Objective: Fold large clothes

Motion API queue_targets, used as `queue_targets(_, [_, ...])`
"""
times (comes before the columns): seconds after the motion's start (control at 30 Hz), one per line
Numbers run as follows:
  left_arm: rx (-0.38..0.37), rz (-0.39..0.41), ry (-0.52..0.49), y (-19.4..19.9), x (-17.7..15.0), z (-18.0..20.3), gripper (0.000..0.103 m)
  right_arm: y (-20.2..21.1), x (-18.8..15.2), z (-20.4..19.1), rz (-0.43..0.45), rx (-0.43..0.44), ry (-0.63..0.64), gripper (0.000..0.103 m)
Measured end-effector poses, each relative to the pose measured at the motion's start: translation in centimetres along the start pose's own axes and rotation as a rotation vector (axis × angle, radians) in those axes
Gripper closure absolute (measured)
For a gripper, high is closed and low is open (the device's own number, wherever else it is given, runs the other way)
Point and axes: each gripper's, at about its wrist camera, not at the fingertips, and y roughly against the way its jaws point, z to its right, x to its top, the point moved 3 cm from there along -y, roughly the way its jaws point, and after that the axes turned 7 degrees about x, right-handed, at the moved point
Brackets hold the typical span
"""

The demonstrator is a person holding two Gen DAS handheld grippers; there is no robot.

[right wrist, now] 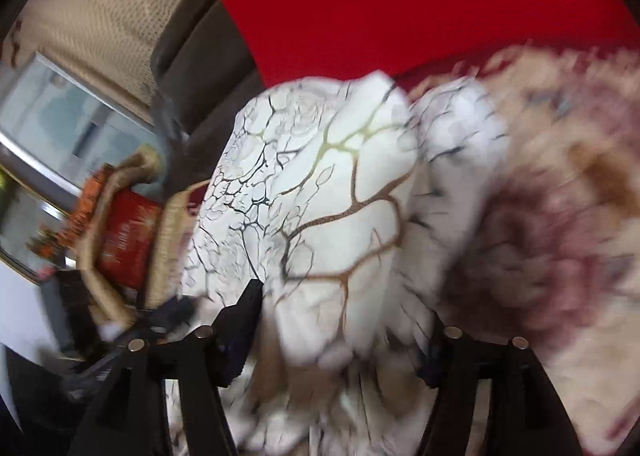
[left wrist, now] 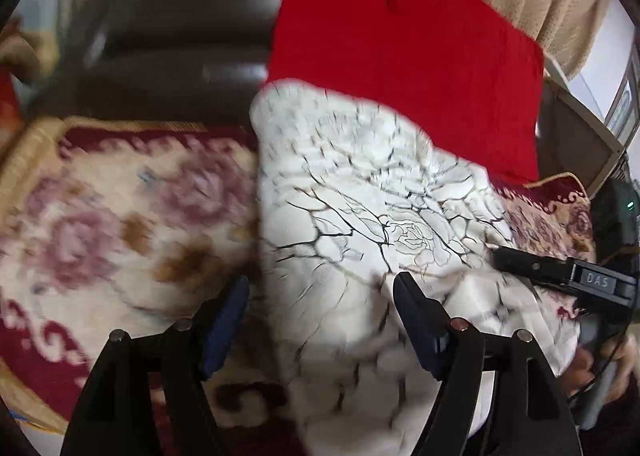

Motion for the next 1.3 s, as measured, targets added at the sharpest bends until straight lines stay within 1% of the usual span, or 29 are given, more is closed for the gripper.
queue_targets(0.07, [0.04, 0.052, -0.004, 1.9, -0.7, -0.6, 0.027, 1.5, -0.5, -1.6, 0.022, -0.071, 0.086, 0.034])
queue_targets(0.1, [0.064, 0.064, -0.003, 2.3, -0.6, -0.9, 0.027, 2.5, -0.9, -2.7, 0.055, -0.117, 0.15, 0.034])
queue_targets(0.17, [0.119, 0.071, 0.001, 2.8, -0.8, -2.0, 0.027, 4.5, -1.4, -4.5, 0.126, -0.159, 0.255, 0.034])
queue_targets(0.23, [0.139, 0.044, 0.01, 2.5, -1.1, -2.6, 0.027, 5.8, -1.9, -7.6, 0.181, -0.153, 0.34, 0.036])
queue_targets(0.27, [0.133, 0.029, 0.011, 2.3, -1.3, -2.8, 0.027, 6.3, -2.2, -8.8, 0.199, -0.134, 0.372, 0.037])
queue_targets(0.3, [0.13, 0.016, 0.006, 1.8, -1.7, -2.8, 0.027, 6.5, -2.6, -10.2, 0.207, -0.106, 0.399, 0.04])
queue_targets(0.33, [0.137, 0.007, -0.003, 1.2, -2.1, -2.7, 0.027, 6.5, -3.2, -11.3, 0.202, -0.081, 0.42, 0.045])
queue_targets(0.37, [0.146, 0.015, -0.011, 1.0, -2.4, -2.7, 0.027, 6.1, -3.7, -12.0, 0.185, -0.063, 0.43, 0.047])
queue_targets(0.4, [0.156, 0.024, -0.017, 1.0, -2.7, -2.7, 0.026, 5.3, -4.2, -12.5, 0.153, -0.055, 0.437, 0.053])
queue_targets(0.43, [0.163, 0.028, -0.018, 0.9, -2.8, -2.6, 0.026, 4.5, -4.7, -12.5, 0.129, -0.057, 0.442, 0.065])
queue_targets(0.5, [0.159, 0.026, -0.012, 0.7, -3.0, -2.5, 0.026, 1.8, -5.7, -10.8, 0.056, -0.12, 0.432, 0.068])
queue_targets(0.53, [0.148, 0.019, -0.02, 0.5, -3.2, -2.2, 0.026, 0.5, -6.1, -9.3, 0.016, -0.167, 0.406, 0.073])
queue_targets(0.57, [0.126, -0.002, -0.032, 0.1, -3.6, -1.7, 0.026, -1.1, -6.5, -6.7, -0.04, -0.203, 0.347, 0.074])
queue_targets(0.6, [0.114, -0.015, -0.034, -0.2, -3.8, -1.2, 0.026, -2.2, -6.8, -4.9, -0.073, -0.209, 0.302, 0.078])
queue_targets(0.63, [0.122, -0.007, -0.04, -0.1, -4.0, -0.7, 0.026, -2.9, -7.2, -3.3, -0.08, -0.207, 0.278, 0.08])
queue_targets(0.67, [0.151, 0.013, -0.061, 0.2, -4.1, -0.3, 0.026, -3.1, -7.5, -2.4, -0.066, -0.197, 0.28, 0.08])
queue_targets(0.73, [0.209, 0.046, -0.106, 0.7, -4.1, 0.3, 0.026, -2.8, -7.7, -2.1, -0.039, -0.188, 0.289, 0.08])
queue_targets(0.77, [0.227, 0.051, -0.1, 1.0, -4.0, 0.2, 0.026, -2.5, -7.6, -2.5, -0.038, -0.202, 0.29, 0.08])
queue_targets(0.87, [0.243, 0.04, -0.053, 2.2, -3.9, -0.5, 0.025, -2.2, -7.2, -3.5, -0.046, -0.214, 0.296, 0.08])
queue_targets(0.9, [0.262, 0.043, -0.046, 2.8, -4.0, -0.7, 0.025, -1.5, -7.0, -3.7, -0.046, -0.205, 0.279, 0.077])
queue_targets(0.97, [0.322, 0.076, -0.036, 4.6, -4.2, -1.2, 0.025, 0.2, -6.8, -4.5, -0.032, -0.176, 0.248, 0.077])
queue_targets(1.0, [0.354, 0.094, -0.028, 5.5, -4.2, -1.6, 0.022, 1.6, -6.9, -5.2, -0.016, -0.161, 0.246, 0.077])
queue_targets(1.03, [0.388, 0.108, -0.018, 6.4, -4.3, -1.9, 0.016, 2.5, -6.8, -5.6, -0.001, -0.155, 0.249, 0.077])
queue_targets(1.13, [0.446, 0.157, -0.003, 9.3, -4.2, -2.1, 0.014, 5.5, -6.7, -7.8, 0.05, -0.125, 0.272, 0.076])
queue_targets(1.17, [0.462, 0.175, 0.0, 10.3, -4.2, -2.1, 0.014, 6.2, -6.8, -8.2, 0.06, -0.117, 0.278, 0.074])
queue_targets(1.2, [0.478, 0.193, -0.001, 11.4, -4.2, -2.0, 0.011, 7.1, -6.9, -8.8, 0.073, -0.109, 0.283, 0.065])
queue_targets(1.23, [0.489, 0.204, -0.002, 12.1, -4.1, -1.9, 0.007, 7.7, -7.0, -9.6, 0.088, -0.106, 0.284, 0.042])
queue_targets(1.27, [0.503, 0.222, -0.008, 13.1, -4.0, -1.7, 0.005, 8.5, -7.4, -10.2, 0.105, -0.104, 0.283, 0.029])
queue_targets(1.3, [0.514, 0.238, -0.014, 13.8, -4.0, -1.7, 0.005, 9.4, -7.8, -11.0, 0.134, -0.094, 0.287, 0.023])
